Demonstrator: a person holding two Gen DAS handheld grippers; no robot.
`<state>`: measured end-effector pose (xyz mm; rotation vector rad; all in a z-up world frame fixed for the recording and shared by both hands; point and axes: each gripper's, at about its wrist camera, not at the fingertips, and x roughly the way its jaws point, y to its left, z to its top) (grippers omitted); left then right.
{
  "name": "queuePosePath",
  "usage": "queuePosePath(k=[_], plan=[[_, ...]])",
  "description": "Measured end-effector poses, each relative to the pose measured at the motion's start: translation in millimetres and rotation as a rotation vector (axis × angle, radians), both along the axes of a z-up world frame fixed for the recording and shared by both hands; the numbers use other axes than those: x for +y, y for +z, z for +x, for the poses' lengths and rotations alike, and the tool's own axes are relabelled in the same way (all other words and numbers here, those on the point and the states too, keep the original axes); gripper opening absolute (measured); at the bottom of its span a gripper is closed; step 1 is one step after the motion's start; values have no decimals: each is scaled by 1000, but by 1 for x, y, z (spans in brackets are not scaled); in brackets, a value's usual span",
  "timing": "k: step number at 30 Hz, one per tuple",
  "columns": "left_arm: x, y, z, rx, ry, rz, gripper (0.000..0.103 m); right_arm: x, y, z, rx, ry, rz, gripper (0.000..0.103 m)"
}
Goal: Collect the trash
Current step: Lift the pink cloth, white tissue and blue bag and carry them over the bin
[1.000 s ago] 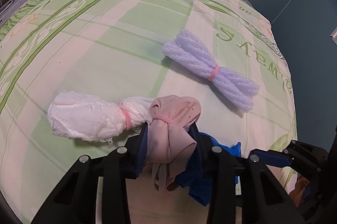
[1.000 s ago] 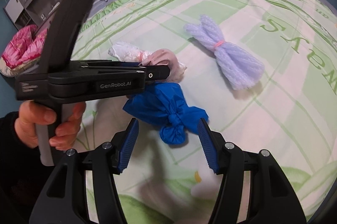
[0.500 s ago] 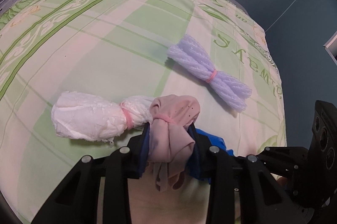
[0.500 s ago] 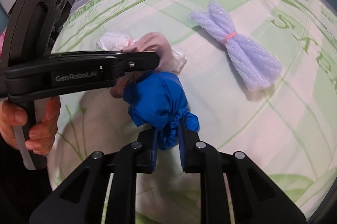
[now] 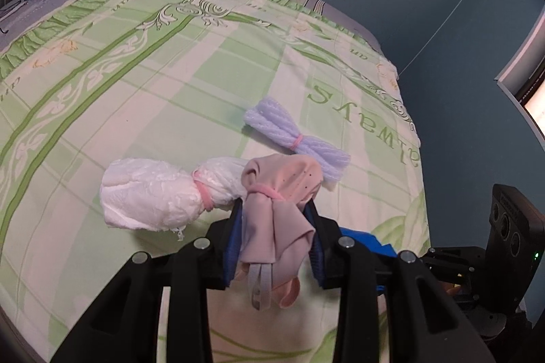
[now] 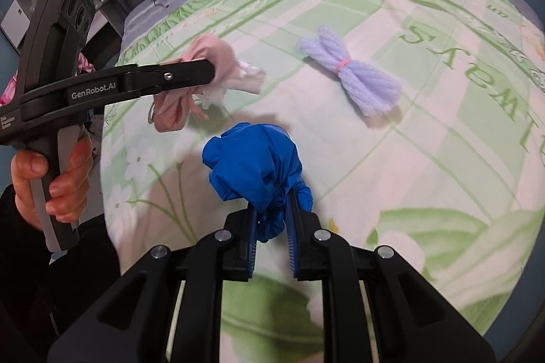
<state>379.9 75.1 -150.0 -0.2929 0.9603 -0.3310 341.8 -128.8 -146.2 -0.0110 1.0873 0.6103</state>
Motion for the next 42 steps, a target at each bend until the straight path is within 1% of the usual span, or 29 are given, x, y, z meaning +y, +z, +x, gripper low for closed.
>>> queuePosePath(k=[4,12,15,20,25,32,42], plan=[[-2,20,-17,-34,-10,2,32,-14,17,-17,-32,-26,15,14],[-8,63,-53,-97,-32,-22,32,-44,52,-49,-93,-80,63,14],[-7,76,-65,-111,-35,-37,32,-54,64,-63,-115,-97,78,14],[-10,98,-88,-144,-51,-39,32,-71,82,-86,-148,-126,104,14],[-17,112,-107,-165,-75,-47,32,-92,100,-113,-192,-157,124,14],[-31,132,-132,-194,-126,-80,32,-126,116,-142,-230,-229,141,14],[-59,149,-156,-207,-216,-136,32,-177,120,-165,-240,-346,183,14]])
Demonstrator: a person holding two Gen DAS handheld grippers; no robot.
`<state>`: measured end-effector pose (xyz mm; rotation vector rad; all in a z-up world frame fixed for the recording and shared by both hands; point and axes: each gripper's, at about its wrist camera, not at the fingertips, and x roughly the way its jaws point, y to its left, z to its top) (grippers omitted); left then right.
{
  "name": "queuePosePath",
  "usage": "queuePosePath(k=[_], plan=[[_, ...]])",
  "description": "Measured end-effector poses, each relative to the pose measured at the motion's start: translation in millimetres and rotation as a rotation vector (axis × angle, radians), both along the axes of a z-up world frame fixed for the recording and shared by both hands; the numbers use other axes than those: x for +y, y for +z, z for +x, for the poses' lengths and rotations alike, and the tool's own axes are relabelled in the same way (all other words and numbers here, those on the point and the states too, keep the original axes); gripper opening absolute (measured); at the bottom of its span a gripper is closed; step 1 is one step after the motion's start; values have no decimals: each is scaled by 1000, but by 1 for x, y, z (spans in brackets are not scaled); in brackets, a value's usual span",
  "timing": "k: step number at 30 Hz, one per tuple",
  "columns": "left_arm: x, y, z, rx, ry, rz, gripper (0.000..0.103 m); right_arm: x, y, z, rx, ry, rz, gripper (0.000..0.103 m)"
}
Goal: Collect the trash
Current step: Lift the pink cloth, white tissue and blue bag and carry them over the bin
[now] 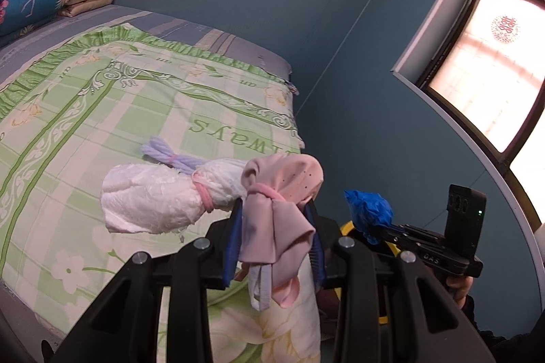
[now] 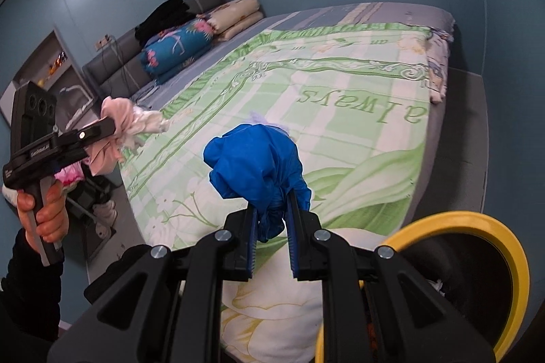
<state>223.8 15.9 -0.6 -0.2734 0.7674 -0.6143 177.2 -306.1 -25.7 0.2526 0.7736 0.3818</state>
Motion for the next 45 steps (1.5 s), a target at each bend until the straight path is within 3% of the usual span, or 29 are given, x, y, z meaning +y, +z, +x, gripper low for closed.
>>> queuePosePath(k=[19,33,45], plan=[[-88,-2,-26,-5,-203,-17,32,-75,-8,-40,-8,-211,30,14],[-176,-36,-37,51,-360,29,32,-139,-28,-65,95,-413,107,14],[-234,-85,-46,140,-439,92,32,-159,-67,-71,220,-469,144,14]])
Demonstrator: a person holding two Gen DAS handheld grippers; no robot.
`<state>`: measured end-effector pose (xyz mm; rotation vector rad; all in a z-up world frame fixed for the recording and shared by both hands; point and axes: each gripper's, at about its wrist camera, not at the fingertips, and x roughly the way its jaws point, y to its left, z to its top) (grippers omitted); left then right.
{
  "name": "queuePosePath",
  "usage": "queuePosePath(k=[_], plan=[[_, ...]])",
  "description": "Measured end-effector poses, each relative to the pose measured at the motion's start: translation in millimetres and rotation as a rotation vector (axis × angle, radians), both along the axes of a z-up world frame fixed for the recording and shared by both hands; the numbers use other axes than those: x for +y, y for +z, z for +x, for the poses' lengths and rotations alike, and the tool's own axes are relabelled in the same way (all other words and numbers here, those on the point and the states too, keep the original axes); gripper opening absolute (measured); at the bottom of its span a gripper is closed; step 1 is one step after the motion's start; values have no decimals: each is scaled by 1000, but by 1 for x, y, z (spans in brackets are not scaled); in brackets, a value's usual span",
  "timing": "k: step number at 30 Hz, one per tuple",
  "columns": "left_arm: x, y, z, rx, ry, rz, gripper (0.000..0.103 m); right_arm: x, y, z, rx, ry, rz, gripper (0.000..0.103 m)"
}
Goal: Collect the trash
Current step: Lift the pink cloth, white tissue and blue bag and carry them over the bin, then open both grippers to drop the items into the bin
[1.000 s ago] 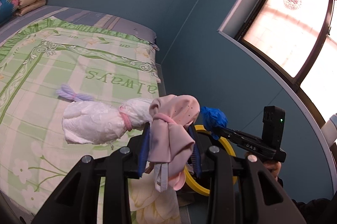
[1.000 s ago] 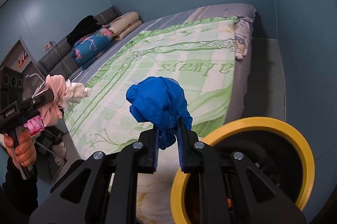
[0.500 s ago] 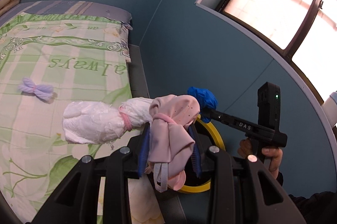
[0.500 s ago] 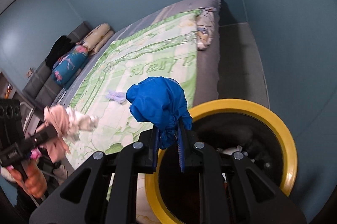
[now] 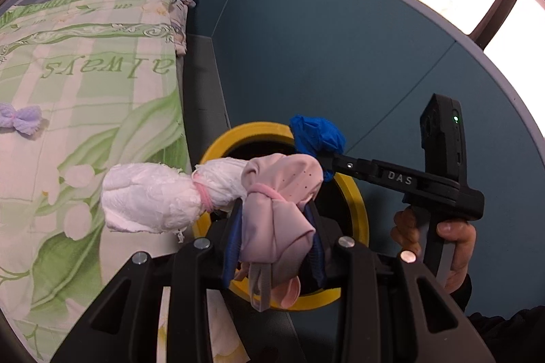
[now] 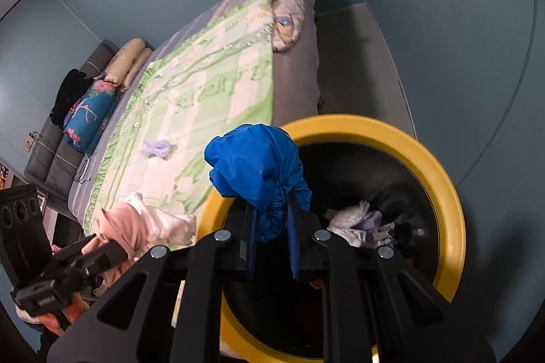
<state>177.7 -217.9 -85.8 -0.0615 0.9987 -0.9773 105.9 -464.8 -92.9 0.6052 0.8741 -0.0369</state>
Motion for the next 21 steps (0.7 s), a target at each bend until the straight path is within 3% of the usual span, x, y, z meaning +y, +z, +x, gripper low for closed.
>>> queuePosePath(k=[6,21], plan=[[-24,-14,-8,-10,-38,48,32,-11,-19,2,30,-17,43,15],[-49,-34,-10,-14,-46,116,34,-23,-26,1,47,-35,65,16]])
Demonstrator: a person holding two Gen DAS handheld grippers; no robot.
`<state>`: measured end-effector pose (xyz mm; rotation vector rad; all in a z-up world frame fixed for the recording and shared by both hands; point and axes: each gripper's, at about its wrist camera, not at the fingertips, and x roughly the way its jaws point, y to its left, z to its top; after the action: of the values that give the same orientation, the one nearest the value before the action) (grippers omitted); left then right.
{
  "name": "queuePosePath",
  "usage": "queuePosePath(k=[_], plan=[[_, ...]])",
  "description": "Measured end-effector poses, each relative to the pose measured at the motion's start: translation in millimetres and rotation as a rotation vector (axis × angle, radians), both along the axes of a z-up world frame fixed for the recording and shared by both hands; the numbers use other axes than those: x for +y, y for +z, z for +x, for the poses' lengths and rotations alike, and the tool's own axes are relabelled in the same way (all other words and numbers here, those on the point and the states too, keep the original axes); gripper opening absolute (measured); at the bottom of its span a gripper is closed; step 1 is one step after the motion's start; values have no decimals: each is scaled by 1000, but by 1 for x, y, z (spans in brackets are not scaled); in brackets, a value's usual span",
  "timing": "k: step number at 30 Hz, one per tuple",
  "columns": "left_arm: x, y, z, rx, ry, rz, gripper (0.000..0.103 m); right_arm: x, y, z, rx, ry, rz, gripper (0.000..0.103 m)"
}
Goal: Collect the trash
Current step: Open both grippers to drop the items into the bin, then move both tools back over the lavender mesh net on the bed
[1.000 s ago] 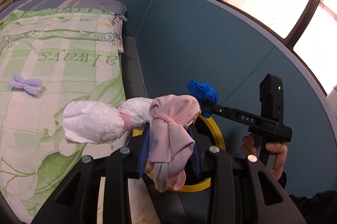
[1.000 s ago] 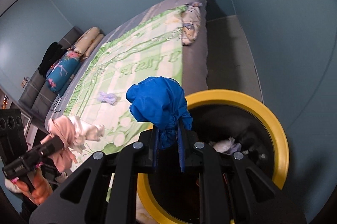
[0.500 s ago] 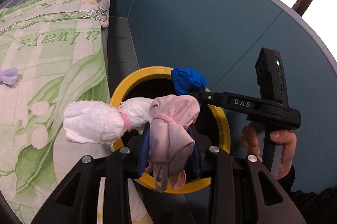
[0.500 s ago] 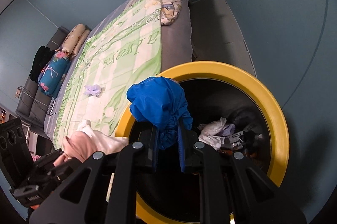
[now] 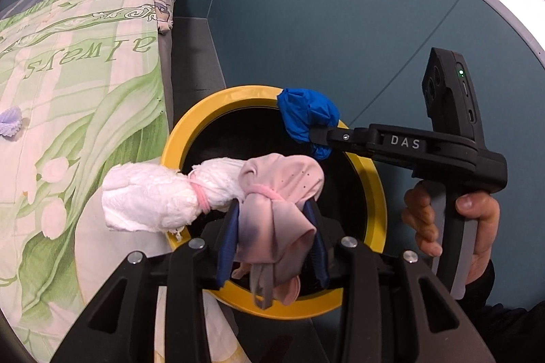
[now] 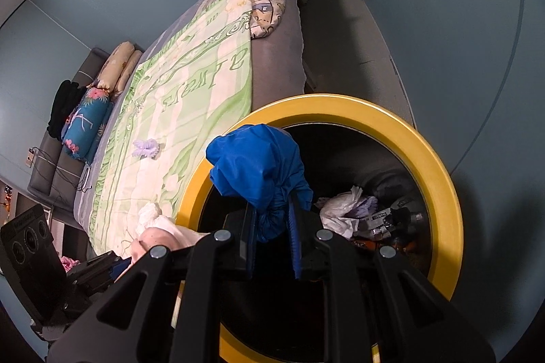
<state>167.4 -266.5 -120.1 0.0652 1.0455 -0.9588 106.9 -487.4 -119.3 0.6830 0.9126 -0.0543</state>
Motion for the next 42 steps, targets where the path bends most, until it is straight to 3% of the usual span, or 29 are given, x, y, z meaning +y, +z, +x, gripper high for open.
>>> queuePosePath(k=[4,11,13,18,23,33,42], plan=[[4,1,-2,13,8,-11,40,-2,1,0,-4,-5,19,20],[19,11,-9,-2,32,-26,66,-7,2,-3,-16,-28,29,36],[27,17,-8,-16,59,-40,72,-9,3,-4,-22,-32,32,45],[60,39,-6,-104,194,-37,84,-8,12,-5,-61,-32,12,49],[83,53,-5,-214,263,-8,88,0,23,-1,-98,1,-3,55],[143,74,8,-274,410,-30,93,39,36,38,-94,85,-24,58],[201,74,47,-307,547,-20,93,98,37,93,-108,214,-30,59]])
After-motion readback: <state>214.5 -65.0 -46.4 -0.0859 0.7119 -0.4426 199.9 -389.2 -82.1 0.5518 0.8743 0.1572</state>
